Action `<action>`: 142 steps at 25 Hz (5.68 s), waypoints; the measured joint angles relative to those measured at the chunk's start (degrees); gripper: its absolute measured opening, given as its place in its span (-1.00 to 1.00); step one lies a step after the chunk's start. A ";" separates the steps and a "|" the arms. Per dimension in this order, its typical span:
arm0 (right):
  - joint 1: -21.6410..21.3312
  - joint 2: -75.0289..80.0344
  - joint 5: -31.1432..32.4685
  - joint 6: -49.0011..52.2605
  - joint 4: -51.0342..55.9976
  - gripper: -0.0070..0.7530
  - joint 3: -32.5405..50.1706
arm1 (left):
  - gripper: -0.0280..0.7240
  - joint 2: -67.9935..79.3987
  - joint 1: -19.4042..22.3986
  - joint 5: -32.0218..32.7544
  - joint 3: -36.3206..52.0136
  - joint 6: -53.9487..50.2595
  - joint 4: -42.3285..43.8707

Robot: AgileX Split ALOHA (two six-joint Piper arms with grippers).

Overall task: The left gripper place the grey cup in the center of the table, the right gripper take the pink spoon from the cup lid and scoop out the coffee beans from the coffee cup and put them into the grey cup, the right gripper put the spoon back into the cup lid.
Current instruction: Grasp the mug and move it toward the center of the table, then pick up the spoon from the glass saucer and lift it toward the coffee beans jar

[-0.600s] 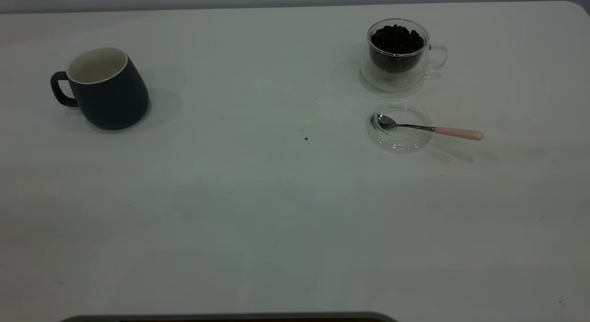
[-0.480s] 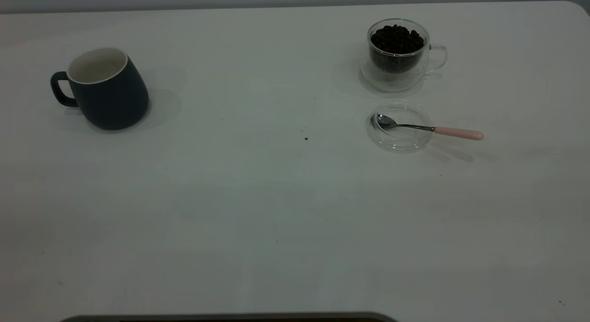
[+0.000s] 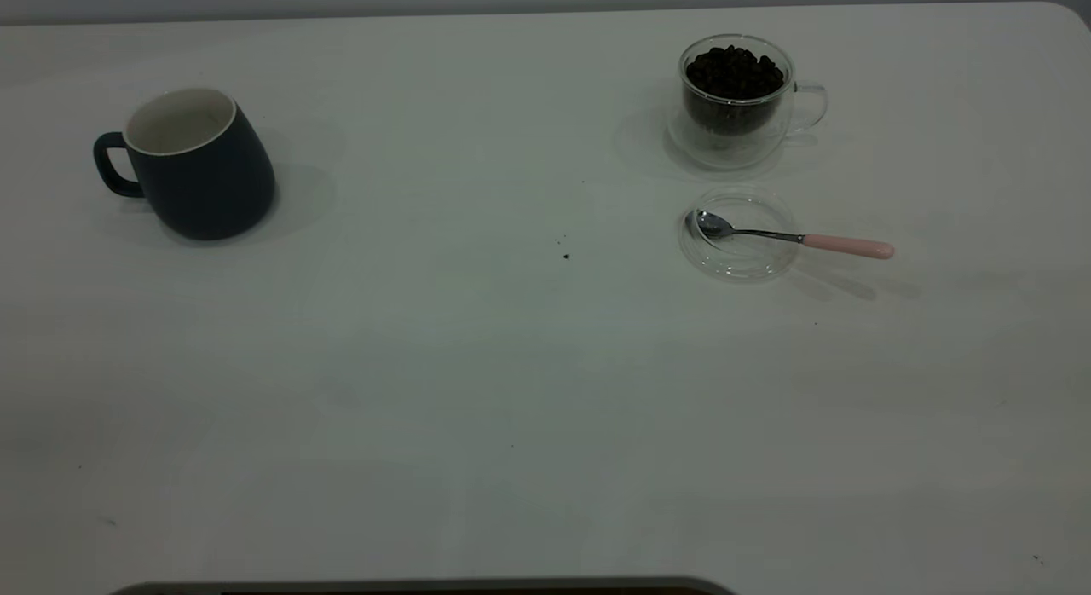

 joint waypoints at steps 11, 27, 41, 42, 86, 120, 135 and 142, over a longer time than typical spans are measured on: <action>0.00 0.00 0.00 0.00 0.00 0.54 0.00 | 0.58 0.00 0.00 0.00 0.00 0.13 0.00; 0.00 0.00 0.00 0.00 0.00 0.54 0.00 | 0.58 16.45 0.00 -4.86 -4.47 -8.44 1.65; 0.00 0.00 0.00 0.00 0.00 0.54 0.00 | 0.58 71.89 0.00 -20.70 -29.12 12.13 5.31; 0.00 0.00 0.00 0.00 0.00 0.54 0.00 | 0.58 75.61 0.00 -21.42 -31.04 14.76 5.87; 0.00 0.00 -0.05 0.00 0.05 0.54 0.00 | 0.58 128.74 -11.13 -57.25 -42.97 57.01 25.26; 0.00 0.00 -0.05 0.00 0.05 0.54 0.00 | 0.58 110.95 -27.35 -53.36 -42.97 41.23 7.46; 0.00 0.00 -0.05 0.00 0.05 0.54 0.00 | 0.58 71.41 -27.35 -4.98 -42.91 -2.16 26.66; 0.00 -0.02 -0.05 0.00 0.05 0.54 0.00 | 0.58 58.35 -27.35 2.09 -42.46 -2.60 26.66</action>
